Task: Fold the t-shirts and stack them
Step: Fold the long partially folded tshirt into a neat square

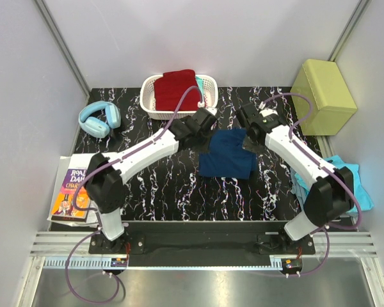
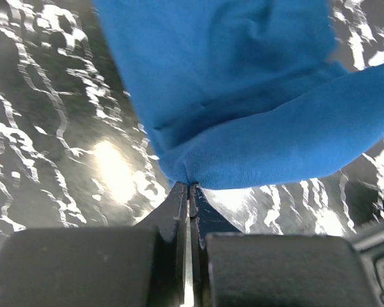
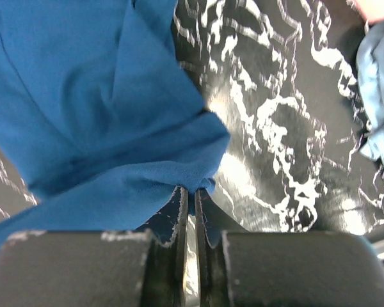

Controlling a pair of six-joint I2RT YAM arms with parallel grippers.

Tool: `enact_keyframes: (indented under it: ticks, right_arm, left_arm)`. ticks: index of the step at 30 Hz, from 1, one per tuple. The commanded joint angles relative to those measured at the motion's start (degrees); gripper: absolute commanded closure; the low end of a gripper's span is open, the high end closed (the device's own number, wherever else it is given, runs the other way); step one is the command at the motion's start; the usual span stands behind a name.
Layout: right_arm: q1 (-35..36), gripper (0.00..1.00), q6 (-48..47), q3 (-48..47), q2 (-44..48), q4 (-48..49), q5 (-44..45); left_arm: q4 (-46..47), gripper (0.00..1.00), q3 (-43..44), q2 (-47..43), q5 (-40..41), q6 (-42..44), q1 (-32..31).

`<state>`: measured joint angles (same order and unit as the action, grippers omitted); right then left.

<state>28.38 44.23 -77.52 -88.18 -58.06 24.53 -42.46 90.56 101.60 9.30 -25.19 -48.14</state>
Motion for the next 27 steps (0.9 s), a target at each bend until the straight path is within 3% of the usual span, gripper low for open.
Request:
enact_keyframes:
  ticks: [1, 13, 27]
  right_arm:
    - [-3.9, 1.0, -3.3, -5.9, -3.7, 3.4, 4.1]
    - [-8.8, 1.0, -8.5, -23.1, -20.1, 6.2, 5.6]
    - [-10.3, 1.0, -10.6, -42.3, -39.6, 7.0, 3.2]
  left_arm:
    - [0.4, 1.0, 6.0, 3.5, 2.9, 3.2, 2.8]
    - [-2.9, 1.0, 30.0, 20.2, 2.8, 7.3, 8.7]
    - [-2.7, 0.97, 43.1, 33.5, 0.4, 8.9, 13.6]
